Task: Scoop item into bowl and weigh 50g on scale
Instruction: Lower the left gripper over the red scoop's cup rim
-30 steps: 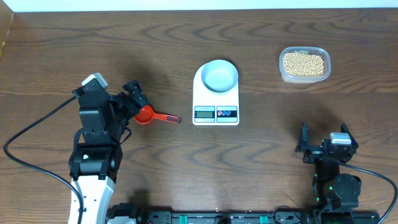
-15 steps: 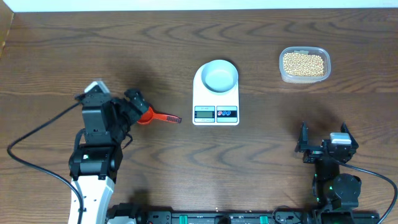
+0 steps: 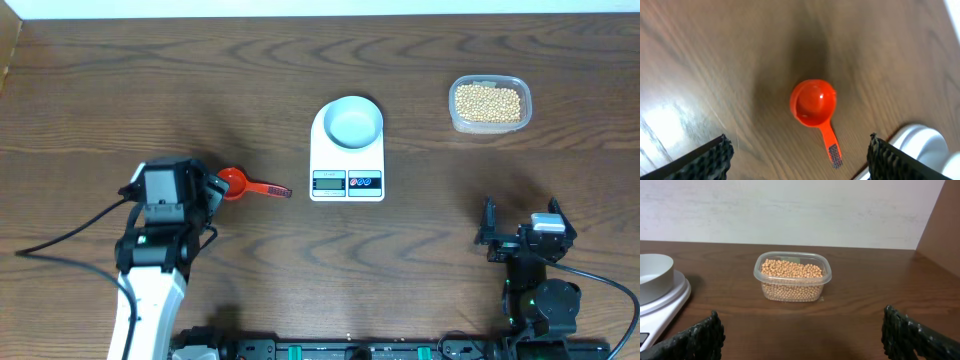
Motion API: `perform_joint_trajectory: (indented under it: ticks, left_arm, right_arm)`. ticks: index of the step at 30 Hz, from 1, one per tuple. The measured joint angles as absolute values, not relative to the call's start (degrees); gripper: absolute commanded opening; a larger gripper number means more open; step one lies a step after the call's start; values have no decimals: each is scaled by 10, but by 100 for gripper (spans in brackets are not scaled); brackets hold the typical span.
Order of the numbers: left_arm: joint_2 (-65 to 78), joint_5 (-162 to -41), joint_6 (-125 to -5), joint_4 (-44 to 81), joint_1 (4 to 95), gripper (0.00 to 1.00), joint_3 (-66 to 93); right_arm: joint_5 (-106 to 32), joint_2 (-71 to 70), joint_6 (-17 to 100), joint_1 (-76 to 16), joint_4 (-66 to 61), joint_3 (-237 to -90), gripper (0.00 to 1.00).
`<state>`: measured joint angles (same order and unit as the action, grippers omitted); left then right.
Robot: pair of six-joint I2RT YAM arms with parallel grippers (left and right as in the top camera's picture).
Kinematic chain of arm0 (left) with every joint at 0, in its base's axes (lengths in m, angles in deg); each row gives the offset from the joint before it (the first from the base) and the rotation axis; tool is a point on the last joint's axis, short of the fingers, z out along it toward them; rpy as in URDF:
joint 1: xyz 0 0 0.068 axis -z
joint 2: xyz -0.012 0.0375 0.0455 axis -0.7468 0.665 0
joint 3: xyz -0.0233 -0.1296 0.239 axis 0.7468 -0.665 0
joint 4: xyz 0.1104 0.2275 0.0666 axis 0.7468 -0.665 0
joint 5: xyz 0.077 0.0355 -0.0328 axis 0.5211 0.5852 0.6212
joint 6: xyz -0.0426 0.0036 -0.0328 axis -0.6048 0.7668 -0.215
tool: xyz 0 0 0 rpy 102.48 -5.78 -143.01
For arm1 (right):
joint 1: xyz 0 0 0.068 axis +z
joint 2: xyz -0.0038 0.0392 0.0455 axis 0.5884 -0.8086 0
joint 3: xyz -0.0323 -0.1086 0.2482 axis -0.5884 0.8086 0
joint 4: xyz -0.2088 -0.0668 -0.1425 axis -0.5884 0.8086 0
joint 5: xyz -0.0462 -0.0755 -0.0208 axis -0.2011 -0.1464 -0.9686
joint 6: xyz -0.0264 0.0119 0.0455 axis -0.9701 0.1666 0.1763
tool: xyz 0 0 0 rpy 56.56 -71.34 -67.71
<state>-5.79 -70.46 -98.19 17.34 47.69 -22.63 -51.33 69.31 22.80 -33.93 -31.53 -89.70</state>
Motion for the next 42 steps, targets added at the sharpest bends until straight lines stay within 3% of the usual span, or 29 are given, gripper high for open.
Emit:
perform_joint_trajectory:
  ticks: [8, 18, 33, 42]
  left_arm:
    - [30, -703, -1073, 199, 477, 80, -226]
    - [116, -708, -1132, 232, 493, 78, -226]
    - [198, -723, -1151, 277, 493, 66, -226]
    - [203, -724, -1151, 280, 493, 64, -226]
  right_arm:
    - [-513, 693, 228, -339, -315, -897, 99]
    - [-513, 693, 228, -339, -316, -897, 99]
    - [-513, 693, 228, -339, -316, -897, 99]
    - [-513, 693, 228, -339, -316, -897, 99]
